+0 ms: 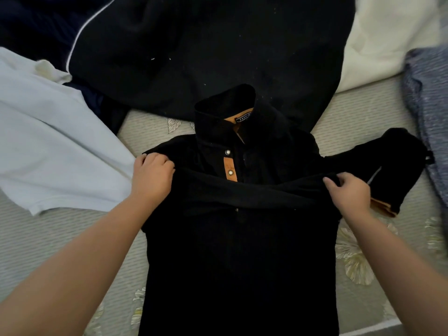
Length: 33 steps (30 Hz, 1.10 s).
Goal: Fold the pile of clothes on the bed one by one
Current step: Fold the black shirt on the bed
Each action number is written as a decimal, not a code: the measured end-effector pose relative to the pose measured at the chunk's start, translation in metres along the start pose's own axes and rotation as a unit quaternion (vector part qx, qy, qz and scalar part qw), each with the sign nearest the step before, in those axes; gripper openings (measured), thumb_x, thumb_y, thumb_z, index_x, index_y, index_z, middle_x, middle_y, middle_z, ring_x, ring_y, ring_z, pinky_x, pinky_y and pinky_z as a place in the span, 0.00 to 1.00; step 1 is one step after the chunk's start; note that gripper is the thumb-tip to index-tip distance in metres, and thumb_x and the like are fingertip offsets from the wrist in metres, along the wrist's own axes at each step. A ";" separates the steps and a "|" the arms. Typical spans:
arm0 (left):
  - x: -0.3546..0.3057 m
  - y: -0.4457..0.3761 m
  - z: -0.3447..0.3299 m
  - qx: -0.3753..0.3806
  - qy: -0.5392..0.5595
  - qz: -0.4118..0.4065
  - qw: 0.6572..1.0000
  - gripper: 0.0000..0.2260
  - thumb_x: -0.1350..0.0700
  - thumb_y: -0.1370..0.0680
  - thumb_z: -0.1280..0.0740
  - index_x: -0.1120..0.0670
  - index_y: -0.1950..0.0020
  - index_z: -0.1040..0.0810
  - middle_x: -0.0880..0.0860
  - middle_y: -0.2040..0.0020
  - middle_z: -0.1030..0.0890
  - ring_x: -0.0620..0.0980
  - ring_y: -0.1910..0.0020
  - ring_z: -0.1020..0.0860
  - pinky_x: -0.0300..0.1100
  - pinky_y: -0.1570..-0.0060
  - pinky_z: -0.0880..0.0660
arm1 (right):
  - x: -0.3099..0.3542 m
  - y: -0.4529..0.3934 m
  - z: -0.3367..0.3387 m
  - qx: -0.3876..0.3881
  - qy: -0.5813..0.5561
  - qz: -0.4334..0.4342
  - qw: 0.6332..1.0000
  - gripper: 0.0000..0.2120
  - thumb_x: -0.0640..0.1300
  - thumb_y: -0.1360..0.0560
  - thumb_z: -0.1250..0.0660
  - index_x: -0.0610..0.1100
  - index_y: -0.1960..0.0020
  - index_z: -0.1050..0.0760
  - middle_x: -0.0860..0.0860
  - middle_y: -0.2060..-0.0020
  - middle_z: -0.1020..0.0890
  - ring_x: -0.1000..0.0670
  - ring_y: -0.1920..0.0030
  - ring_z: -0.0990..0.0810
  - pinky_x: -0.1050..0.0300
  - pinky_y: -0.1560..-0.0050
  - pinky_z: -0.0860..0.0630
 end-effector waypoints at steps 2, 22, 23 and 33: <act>0.005 -0.002 0.003 -0.019 0.021 0.019 0.999 0.08 0.62 0.23 0.38 0.63 0.51 0.21 0.61 0.53 0.21 0.60 0.47 0.26 0.51 0.45 0.37 | -0.003 -0.004 0.007 -0.018 -0.055 -0.005 0.998 0.17 0.45 0.23 0.37 0.28 0.50 0.25 0.33 0.54 0.20 0.35 0.49 0.24 0.49 0.53 0.30; -0.075 0.058 -0.007 -0.061 0.040 -0.210 0.975 0.17 0.50 0.29 0.40 0.62 0.59 0.19 0.57 0.62 0.20 0.57 0.62 0.23 0.45 0.59 0.31 | -0.051 0.014 -0.008 0.010 -0.335 -0.137 0.932 0.26 0.39 0.26 0.34 0.42 0.31 0.38 0.54 0.63 0.24 0.54 0.60 0.25 0.58 0.54 0.31; -0.074 0.062 -0.012 -0.049 0.034 -0.208 0.976 0.16 0.52 0.29 0.41 0.61 0.61 0.19 0.56 0.64 0.20 0.56 0.64 0.22 0.45 0.61 0.30 | -0.054 0.021 -0.011 0.017 -0.310 -0.126 0.942 0.26 0.36 0.26 0.34 0.41 0.31 0.39 0.53 0.65 0.24 0.54 0.62 0.25 0.59 0.55 0.31; -0.068 0.057 -0.011 -0.032 -0.015 -0.206 0.978 0.15 0.55 0.29 0.42 0.60 0.64 0.18 0.55 0.68 0.20 0.54 0.72 0.22 0.41 0.72 0.28 | -0.041 0.015 0.024 -0.100 -0.241 -0.030 0.965 0.14 0.34 0.23 0.44 0.36 0.37 0.35 0.53 0.67 0.29 0.57 0.65 0.27 0.68 0.63 0.36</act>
Point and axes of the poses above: each hand's wrist, its own y-axis away from the middle knuckle, its own z-axis out of the back of the hand, x = y × z, the point moved 8 cm from there along -y, towards the middle knuckle
